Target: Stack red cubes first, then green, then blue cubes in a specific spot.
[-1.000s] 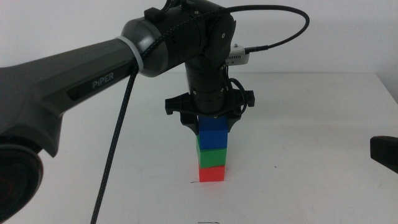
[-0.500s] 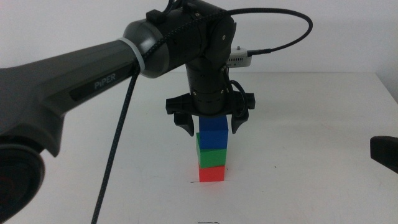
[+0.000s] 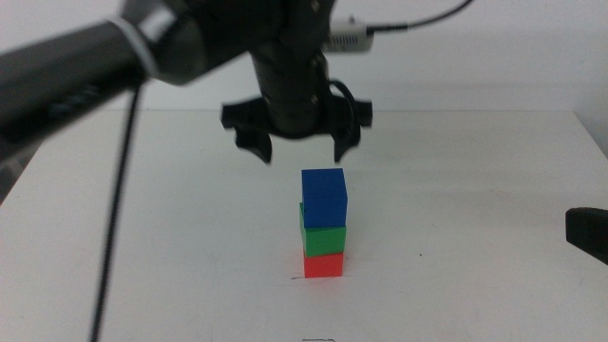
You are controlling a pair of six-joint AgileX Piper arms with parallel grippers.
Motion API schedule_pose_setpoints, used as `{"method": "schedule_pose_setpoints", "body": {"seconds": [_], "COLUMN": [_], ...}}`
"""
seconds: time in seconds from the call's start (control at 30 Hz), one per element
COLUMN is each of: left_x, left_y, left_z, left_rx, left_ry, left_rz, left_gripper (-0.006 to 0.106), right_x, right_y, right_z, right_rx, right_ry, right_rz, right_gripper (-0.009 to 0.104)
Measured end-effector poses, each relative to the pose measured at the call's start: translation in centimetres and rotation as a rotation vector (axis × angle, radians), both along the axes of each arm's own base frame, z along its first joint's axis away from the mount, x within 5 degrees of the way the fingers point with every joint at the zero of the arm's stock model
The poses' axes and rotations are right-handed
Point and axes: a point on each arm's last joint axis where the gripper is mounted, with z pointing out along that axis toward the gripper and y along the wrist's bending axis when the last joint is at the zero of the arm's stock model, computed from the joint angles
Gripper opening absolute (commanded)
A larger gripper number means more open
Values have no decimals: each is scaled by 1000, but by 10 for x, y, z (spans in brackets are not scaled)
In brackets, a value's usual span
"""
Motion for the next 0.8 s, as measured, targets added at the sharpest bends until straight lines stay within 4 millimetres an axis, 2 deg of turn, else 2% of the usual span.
{"method": "schedule_pose_setpoints", "body": {"seconds": [0.23, 0.4, 0.6, 0.8], "left_x": [-24, -37, -61, -79], "left_y": [24, 41, 74, 105], "left_z": [54, 82, 122, 144], "left_rx": [-56, -56, 3, 108], "left_ry": [-128, -220, -384, -509], "left_rz": [0, 10, -17, -26], "left_gripper": [93, 93, 93, 93], "right_x": [0, 0, 0, 0], "right_y": [0, 0, 0, 0], "right_z": [0, 0, 0, 0], "right_rx": [0, 0, 0, 0], "right_ry": [0, 0, 0, 0], "right_rz": [0, 0, 0, 0], "right_gripper": [87, 87, 87, 87]}}
